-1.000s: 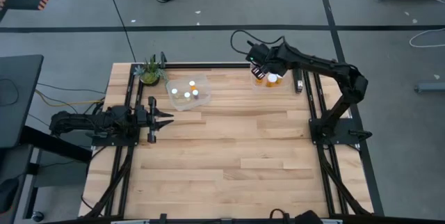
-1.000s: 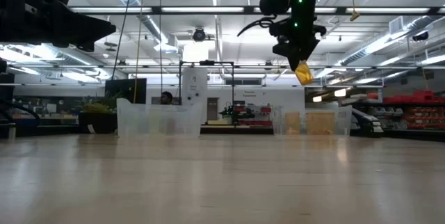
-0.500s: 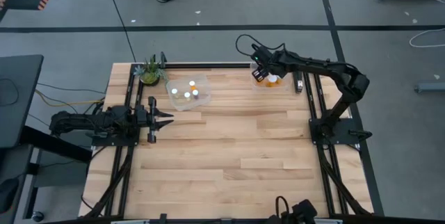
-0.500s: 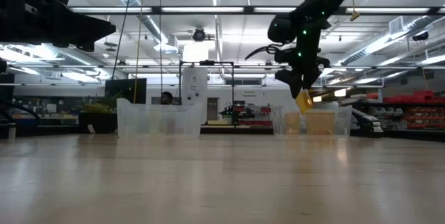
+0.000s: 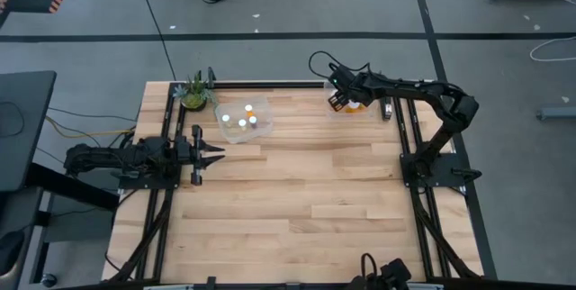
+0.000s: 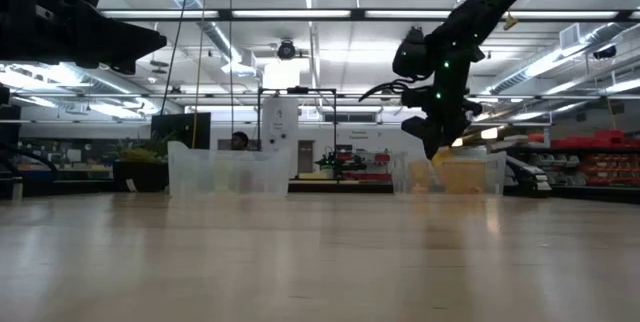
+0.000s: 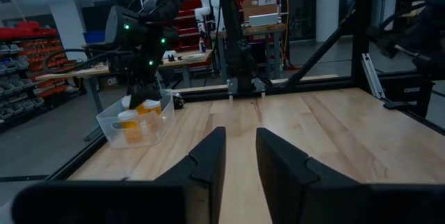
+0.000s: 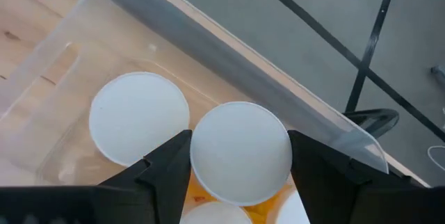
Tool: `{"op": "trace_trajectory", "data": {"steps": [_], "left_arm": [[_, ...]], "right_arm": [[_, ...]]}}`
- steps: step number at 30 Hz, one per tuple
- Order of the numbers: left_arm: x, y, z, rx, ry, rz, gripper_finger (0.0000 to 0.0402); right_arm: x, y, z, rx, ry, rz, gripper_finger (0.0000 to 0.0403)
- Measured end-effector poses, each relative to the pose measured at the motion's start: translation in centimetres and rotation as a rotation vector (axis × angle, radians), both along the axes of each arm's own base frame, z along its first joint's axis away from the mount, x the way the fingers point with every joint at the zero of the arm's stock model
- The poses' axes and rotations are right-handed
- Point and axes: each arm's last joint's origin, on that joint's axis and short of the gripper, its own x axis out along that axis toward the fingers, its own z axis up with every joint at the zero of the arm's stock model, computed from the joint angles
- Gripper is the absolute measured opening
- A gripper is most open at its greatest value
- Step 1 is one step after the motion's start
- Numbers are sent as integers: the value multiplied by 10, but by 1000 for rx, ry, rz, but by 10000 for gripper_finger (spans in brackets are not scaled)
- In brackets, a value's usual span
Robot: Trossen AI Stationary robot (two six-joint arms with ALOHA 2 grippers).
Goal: Pick and place medicine bottles into bin by pill shape (circle, oval)
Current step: Put the large orange pill bottle into the right transparent bin, then return to Home Position
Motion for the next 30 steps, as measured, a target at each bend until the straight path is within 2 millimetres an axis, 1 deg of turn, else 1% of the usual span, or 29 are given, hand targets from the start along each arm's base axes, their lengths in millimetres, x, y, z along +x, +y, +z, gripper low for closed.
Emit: {"op": "trace_trajectory", "data": {"steps": [5, 14, 22, 30], "left_arm": [[0, 0, 0, 0, 0, 0, 85], [0, 0, 0, 0, 0, 0, 93], [0, 0, 0, 0, 0, 1, 87], [0, 0, 0, 0, 0, 0, 95]], "right_arm": [[-3, -2, -2, 7, -9, -12, 232], [-2, -2, -2, 24, -36, -22, 237], [-2, -2, -2, 24, -36, -22, 244], [-2, -2, -2, 24, -35, -22, 245]]}}
